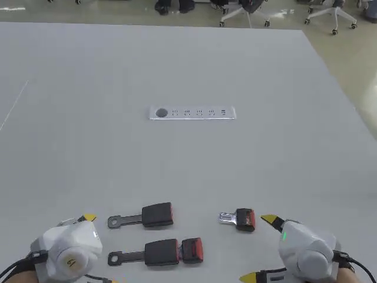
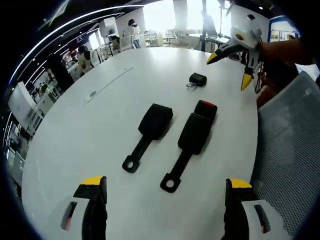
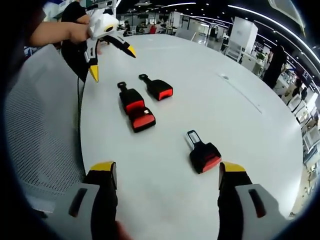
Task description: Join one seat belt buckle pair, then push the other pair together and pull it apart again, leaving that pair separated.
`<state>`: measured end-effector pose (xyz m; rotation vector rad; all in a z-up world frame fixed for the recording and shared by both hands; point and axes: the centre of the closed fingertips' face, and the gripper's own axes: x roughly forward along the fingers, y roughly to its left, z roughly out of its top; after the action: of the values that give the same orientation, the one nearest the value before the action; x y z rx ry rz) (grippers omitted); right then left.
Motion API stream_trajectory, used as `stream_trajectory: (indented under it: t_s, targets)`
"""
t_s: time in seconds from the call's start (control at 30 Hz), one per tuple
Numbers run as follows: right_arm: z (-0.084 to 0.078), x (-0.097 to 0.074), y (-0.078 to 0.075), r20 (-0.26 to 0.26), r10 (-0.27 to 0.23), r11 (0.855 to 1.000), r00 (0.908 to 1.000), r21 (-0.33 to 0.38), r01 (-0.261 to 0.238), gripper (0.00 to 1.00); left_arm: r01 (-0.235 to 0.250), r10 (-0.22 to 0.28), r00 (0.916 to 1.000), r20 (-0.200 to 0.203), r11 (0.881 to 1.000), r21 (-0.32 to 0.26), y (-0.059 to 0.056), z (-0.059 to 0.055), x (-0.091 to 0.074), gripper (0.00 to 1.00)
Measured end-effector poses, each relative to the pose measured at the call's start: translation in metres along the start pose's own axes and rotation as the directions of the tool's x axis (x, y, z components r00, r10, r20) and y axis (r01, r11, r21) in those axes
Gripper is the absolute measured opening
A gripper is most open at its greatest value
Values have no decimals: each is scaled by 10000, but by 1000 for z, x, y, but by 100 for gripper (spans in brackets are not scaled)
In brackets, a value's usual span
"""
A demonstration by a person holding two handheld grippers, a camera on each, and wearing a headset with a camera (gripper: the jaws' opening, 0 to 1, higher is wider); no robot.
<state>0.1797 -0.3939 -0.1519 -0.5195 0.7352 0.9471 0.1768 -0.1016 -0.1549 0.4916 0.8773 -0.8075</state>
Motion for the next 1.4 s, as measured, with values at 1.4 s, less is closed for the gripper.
stream_trajectory:
  t_s: [1.4]
  targets:
    - [-15,-43,-2,122,-1259,9697,9920,2126,1205,100,-394,484,9980,403,9790,-2001,-12,-21,-29,100]
